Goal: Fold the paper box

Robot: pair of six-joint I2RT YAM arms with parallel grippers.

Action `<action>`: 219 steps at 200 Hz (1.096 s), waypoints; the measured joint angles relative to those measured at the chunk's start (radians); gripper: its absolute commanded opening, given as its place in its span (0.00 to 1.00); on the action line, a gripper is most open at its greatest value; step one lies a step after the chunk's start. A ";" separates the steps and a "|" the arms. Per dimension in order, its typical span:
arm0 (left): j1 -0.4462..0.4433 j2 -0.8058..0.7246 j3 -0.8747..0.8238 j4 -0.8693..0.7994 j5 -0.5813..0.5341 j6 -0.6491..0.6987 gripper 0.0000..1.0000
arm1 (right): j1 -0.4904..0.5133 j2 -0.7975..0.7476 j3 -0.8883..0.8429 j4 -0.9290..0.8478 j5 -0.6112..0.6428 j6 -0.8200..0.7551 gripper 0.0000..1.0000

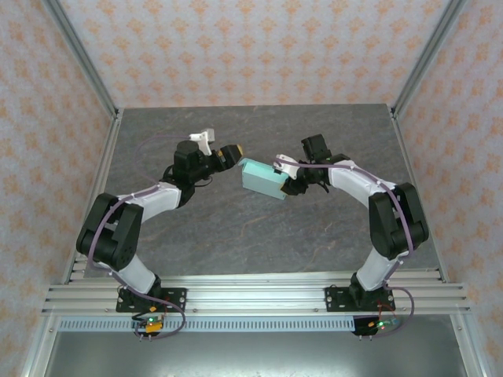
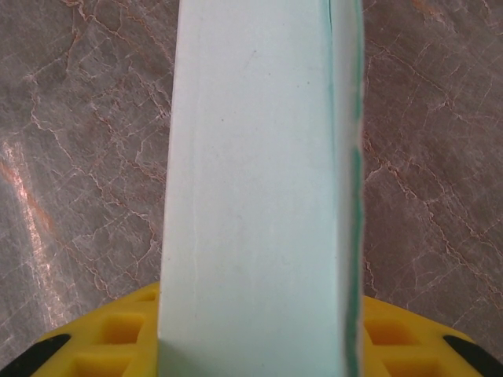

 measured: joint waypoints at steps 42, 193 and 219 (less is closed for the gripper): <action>-0.039 0.046 0.024 -0.013 0.056 -0.056 0.70 | 0.000 0.001 0.002 -0.004 0.000 -0.012 0.34; -0.064 0.083 0.025 0.003 0.062 -0.134 0.64 | 0.008 0.009 0.026 -0.046 0.016 -0.027 0.32; -0.070 0.083 0.029 0.000 0.061 -0.147 0.64 | 0.008 0.010 0.028 -0.051 0.019 -0.030 0.32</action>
